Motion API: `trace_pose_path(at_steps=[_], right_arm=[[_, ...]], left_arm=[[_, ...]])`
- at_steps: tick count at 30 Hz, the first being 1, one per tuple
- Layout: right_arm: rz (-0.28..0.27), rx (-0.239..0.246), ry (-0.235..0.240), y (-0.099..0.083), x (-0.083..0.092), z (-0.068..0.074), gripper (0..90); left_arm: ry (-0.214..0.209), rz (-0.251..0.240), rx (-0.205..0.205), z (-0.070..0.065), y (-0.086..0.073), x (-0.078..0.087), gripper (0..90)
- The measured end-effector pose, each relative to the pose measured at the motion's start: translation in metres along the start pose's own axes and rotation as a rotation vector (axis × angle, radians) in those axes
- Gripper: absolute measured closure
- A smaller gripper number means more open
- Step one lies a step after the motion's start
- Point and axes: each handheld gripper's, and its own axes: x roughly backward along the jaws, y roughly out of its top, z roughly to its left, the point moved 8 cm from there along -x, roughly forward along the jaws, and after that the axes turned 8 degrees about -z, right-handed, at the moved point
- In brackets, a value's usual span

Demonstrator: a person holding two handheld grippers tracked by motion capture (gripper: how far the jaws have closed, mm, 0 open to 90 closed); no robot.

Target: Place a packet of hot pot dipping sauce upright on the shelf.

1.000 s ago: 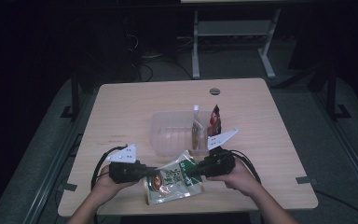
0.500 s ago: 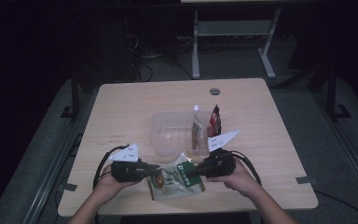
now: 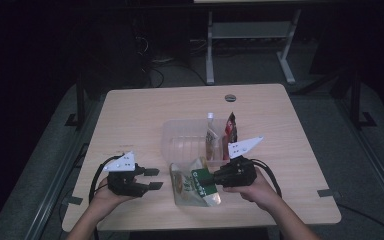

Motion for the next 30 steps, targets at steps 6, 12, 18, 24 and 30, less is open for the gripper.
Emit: trace_pose_path(at_steps=[6,12,18,24,30], right_arm=[[-0.035,0.019,0.001,0.013,0.000,0.005,90.0],[-0.083,0.030,0.015,0.027,0.002,0.008,90.0],[-0.122,0.058,0.025,0.043,0.003,0.013,90.0],[-0.157,0.071,0.014,0.061,0.003,0.014,90.0],[-0.172,0.096,-0.032,0.083,-0.001,0.009,90.0]], left_arm=[[-0.001,0.022,0.008,0.001,-0.005,-0.001,41.6],[-0.001,0.059,0.012,0.003,-0.011,-0.002,31.9],[0.008,0.093,0.023,0.006,-0.017,-0.004,24.7],[0.033,0.094,0.028,0.011,-0.019,-0.003,18.3],[0.040,0.103,0.039,0.012,-0.022,-0.002,17.2]])
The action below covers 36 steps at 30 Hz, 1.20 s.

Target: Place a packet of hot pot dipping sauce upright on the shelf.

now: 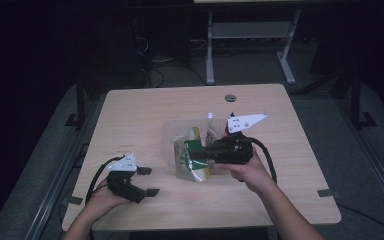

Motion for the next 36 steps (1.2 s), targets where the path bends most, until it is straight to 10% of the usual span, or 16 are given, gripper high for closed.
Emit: trace_pose_path(at_steps=[13,36], right_arm=[[0.015,-0.014,-0.130,0.021,-0.012,-0.040,90.0],[0.100,-0.115,-0.306,-0.013,-0.031,-0.084,89.9]], left_arm=[[-0.001,0.036,-0.016,0.001,-0.005,-0.003,14.3],[-0.013,0.074,-0.017,0.000,-0.011,-0.008,14.3]])
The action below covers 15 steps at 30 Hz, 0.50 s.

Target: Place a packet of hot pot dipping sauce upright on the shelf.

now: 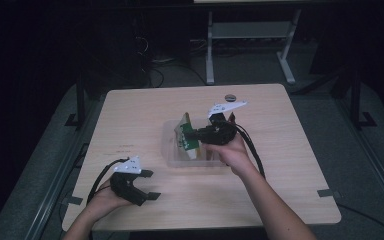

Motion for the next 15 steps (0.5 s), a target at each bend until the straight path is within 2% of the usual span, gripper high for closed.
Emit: trace_pose_path(at_steps=[7,15], right_arm=[[0.003,0.011,-0.021,-0.001,-0.002,-0.001,83.2],[-0.001,0.061,-0.042,0.001,0.010,0.002,71.7]], left_arm=[[-0.002,0.002,-0.001,0.000,0.000,-0.001,14.3],[0.001,0.000,0.003,0.001,0.000,0.000,14.3]])
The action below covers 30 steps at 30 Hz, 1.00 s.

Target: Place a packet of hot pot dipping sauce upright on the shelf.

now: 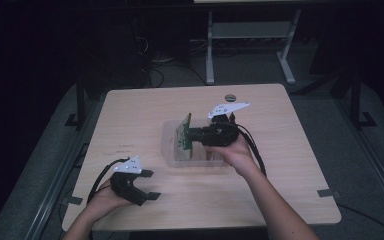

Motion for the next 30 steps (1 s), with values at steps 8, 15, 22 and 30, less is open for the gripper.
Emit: trace_pose_path(at_steps=[8,15,22,30], right_arm=[[0.004,0.073,-0.034,0.002,0.021,0.007,65.2],[0.017,0.108,-0.024,-0.008,0.038,0.019,57.9],[0.065,0.160,-0.035,-0.030,0.054,0.026,51.5],[0.118,0.158,-0.076,-0.061,0.074,0.020,46.8]], left_arm=[[0.002,-0.006,0.005,0.000,0.001,-0.001,14.3],[0.006,-0.004,0.007,0.001,0.000,0.001,14.3],[0.007,-0.011,0.014,0.000,0.000,0.001,14.3],[0.008,-0.001,0.015,-0.002,-0.001,0.000,14.3]])
